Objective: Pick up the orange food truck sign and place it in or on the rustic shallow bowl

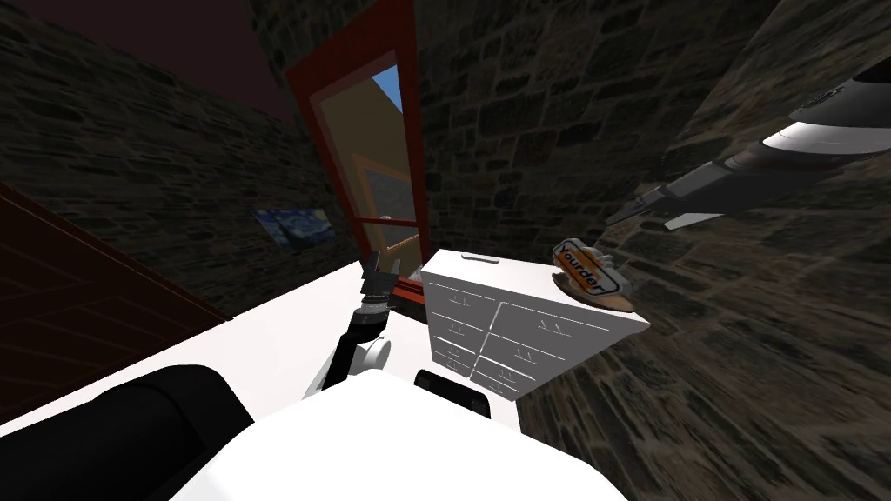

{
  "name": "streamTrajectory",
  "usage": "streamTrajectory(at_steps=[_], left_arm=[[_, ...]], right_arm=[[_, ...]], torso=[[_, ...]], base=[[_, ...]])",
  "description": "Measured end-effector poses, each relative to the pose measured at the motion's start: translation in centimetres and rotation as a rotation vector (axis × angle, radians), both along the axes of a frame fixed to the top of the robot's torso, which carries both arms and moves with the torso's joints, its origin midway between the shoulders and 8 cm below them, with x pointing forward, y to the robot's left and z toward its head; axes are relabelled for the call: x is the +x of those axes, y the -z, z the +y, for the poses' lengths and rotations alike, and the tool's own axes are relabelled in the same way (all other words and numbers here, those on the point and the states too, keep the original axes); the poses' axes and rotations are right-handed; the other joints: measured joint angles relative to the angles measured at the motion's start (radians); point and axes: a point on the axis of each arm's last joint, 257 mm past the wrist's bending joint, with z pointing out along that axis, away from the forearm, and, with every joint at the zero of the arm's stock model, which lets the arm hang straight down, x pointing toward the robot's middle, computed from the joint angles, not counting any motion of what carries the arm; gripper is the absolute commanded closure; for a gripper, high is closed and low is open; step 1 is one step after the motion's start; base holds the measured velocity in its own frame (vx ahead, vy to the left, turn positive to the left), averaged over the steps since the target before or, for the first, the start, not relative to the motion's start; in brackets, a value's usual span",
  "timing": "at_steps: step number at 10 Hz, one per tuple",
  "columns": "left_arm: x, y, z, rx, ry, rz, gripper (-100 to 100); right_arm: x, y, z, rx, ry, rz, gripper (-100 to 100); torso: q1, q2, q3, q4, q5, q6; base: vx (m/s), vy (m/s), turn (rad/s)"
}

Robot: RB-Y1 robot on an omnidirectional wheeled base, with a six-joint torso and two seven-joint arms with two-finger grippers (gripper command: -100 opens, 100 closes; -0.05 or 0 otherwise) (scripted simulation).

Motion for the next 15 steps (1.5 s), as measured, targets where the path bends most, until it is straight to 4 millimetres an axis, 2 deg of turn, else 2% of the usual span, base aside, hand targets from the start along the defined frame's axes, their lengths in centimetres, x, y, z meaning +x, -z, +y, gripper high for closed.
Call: streamTrajectory(at_steps=[4,10,13,14,15], left_arm=[[0.0,0.0,0.0,0.000,0.000,0.000,0],[0.0,0.0,0.0,0.000,0.000,0.000,0],[0.0,0.0,0.0,0.000,0.000,0.000,0],[0.0,0.0,0.0,0.000,0.000,0.000,0],[0.0,0.0,0.0,0.000,0.000,0.000,0]], right_arm=[[2.3,-0.6,3.4,0.005,-0.040,0.007,-100],[4.6,-2.2,9.4,-0.013,-0.090,0.007,-100],[5.4,-3.1,11.7,-0.029,-0.106,0.001,-100],[5.5,-3.1,11.8,-0.030,-0.107,0.001,0],[5.4,-3.1,11.7,-0.029,-0.107,0.001,0]], torso=[[0.002,0.000,0.000,0.000,0.000,0.000],[0.002,0.000,0.000,0.000,0.000,0.000],[0.002,0.000,0.000,0.000,0.000,0.000],[0.003,0.000,0.000,0.000,0.000,0.000],[0.004,0.000,0.000,0.000,0.001,0.000]], base=[[-0.005,-0.047,-0.094],[-0.002,-0.052,-0.095],[-0.002,-0.042,-0.060],[0.000,0.000,0.000],[0.000,0.000,0.000]])
